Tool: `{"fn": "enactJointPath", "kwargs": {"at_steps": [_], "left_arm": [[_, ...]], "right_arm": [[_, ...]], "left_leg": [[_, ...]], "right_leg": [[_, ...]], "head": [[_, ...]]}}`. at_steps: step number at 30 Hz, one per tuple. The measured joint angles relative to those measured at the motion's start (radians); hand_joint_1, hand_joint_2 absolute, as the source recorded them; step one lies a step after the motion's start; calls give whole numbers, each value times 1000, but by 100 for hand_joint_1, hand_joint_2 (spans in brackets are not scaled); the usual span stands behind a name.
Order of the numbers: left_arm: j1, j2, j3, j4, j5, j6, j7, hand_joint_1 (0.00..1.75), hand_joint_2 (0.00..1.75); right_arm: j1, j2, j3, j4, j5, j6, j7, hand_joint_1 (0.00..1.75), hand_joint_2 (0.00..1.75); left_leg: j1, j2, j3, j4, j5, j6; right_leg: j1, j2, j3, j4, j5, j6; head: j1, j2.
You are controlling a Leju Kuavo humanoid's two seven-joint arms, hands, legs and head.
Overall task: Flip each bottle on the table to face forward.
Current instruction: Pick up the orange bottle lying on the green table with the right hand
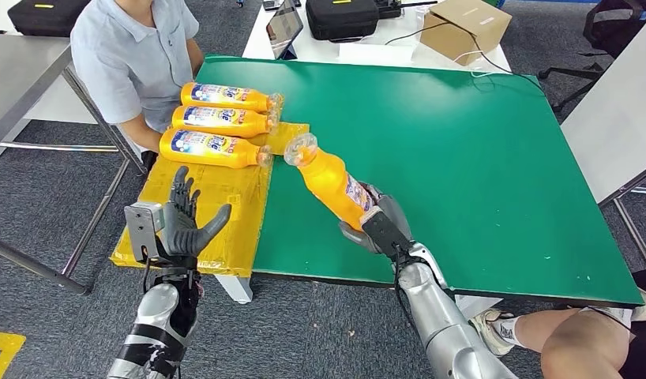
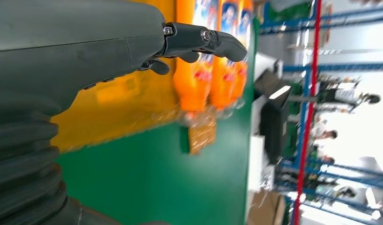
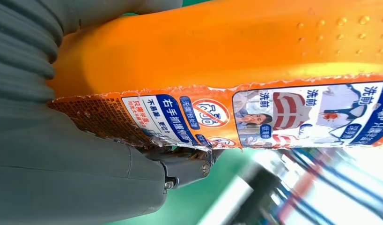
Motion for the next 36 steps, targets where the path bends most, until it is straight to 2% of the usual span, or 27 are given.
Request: {"fn": "enactJointPath", "kwargs": {"at_steps": [4,7,12,16,31,36], "left_arm": [[25,-17,-44,14,-46,-36,-45,0,175],[54,-18,-94,-1,-99,-106,-92,0,175],[76,-13,-187,-25,-147,-236,-106,0,175],[75,-15,-229,-25,-115,-292,-102,0,175],[59,-25,-224,-37,-4,-313,-109,0,175],[54,-34,-210,-62,43,-271,-111,0,175]], "right_arm": [[69,26,37,-186,-62,-83,4,175,175],[95,27,93,-270,-59,-77,32,175,175],[100,29,215,-283,-6,-41,-5,175,175],[97,36,282,-283,1,-35,-16,175,175],[77,46,388,-228,56,-1,-6,175,175],[71,58,420,-198,59,0,5,175,175]], "left_leg": [[0,0,-2,0,0,0],[0,1,-2,0,0,0],[0,0,-2,0,0,0],[0,0,-2,0,0,0],[0,0,-2,0,0,0],[0,0,-2,0,0,0]], "right_leg": [[0,0,-2,0,0,0],[0,0,-2,0,0,0],[0,0,-2,0,0,0],[0,0,-2,0,0,0],[0,0,-2,0,0,0],[0,0,-2,0,0,0]], "head": [[0,0],[0,0],[0,0],[0,0],[0,0],[0,0]]}}
